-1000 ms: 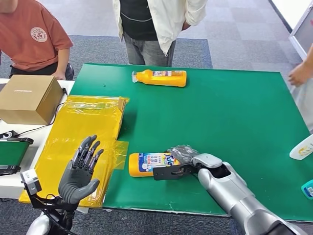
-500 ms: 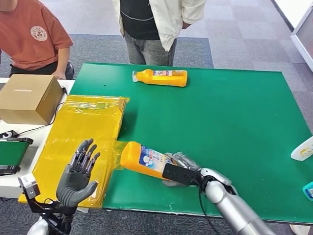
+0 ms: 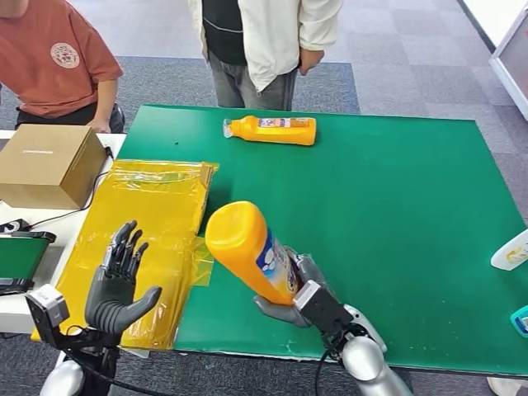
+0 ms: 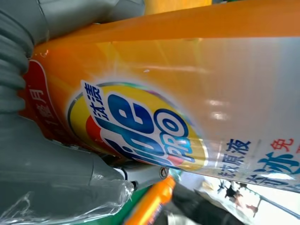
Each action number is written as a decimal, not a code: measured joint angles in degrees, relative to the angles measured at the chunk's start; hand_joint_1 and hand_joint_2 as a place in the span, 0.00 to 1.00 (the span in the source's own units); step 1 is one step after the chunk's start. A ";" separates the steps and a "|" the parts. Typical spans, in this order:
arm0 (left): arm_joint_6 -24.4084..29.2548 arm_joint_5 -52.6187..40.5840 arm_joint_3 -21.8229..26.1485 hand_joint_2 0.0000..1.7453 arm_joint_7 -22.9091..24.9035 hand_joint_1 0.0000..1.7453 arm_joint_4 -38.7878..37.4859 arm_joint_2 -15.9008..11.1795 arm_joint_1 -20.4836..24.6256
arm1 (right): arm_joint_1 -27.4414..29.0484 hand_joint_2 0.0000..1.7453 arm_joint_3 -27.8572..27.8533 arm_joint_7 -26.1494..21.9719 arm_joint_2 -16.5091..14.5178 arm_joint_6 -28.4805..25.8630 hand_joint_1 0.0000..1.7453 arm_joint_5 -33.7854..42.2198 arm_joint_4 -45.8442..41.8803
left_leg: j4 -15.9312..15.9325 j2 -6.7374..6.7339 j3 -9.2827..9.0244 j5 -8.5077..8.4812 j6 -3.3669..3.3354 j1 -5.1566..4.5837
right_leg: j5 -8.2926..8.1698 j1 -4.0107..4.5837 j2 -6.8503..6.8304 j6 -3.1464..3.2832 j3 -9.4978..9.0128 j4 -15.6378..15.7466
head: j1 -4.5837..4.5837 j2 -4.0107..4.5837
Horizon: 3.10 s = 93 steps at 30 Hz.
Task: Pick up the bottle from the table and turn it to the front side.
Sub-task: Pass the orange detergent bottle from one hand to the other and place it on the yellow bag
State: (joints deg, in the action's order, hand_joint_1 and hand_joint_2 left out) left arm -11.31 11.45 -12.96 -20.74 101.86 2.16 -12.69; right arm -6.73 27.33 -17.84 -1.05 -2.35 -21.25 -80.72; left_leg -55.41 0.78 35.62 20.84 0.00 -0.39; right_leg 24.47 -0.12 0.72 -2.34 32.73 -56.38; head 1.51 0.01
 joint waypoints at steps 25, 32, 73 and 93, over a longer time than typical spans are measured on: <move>-15.78 6.47 -16.70 1.00 6.31 0.00 -10.39 -2.60 15.04 | -6.66 1.00 9.41 -0.42 -2.95 -1.45 1.00 -9.37 6.36 | 0.00 -0.01 0.05 -0.04 -0.02 0.00 | -0.07 0.00 0.00 -0.02 0.05 0.00 | 0.00 0.00; -11.57 1.39 -17.41 1.00 6.46 1.00 -11.22 -3.80 15.86 | -7.07 1.00 9.80 0.03 -2.95 -1.77 1.00 -9.43 8.18 | 0.00 -0.01 0.06 -0.04 -0.02 -0.01 | -0.07 -0.01 0.01 -0.02 0.05 0.00 | 0.00 0.01; 36.12 -90.82 -2.52 1.00 24.88 1.00 -19.65 -5.31 9.44 | 3.83 1.00 -9.69 2.79 -1.81 -2.52 0.00 -2.36 -10.42 | 0.00 -0.01 0.09 -0.03 -0.03 -0.01 | -0.07 -0.02 0.02 -0.03 0.09 0.02 | -0.01 0.00; 44.83 -96.75 -3.53 1.00 21.71 0.04 -34.89 -5.21 17.03 | 3.11 1.00 -5.56 0.93 -1.80 -2.15 0.00 1.05 -11.61 | 0.00 -0.02 0.09 -0.03 -0.03 -0.01 | -0.08 -0.02 0.01 -0.02 0.10 0.02 | 0.00 0.01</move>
State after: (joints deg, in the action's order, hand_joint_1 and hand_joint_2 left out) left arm 33.52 -85.30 -16.49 0.97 66.96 -3.04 4.34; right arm -3.62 21.78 -16.90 -2.85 -4.50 -20.20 -92.33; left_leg -55.41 0.76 35.72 20.80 -0.03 -0.40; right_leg 24.39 -0.14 0.73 -2.36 32.83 -56.36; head 1.51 0.01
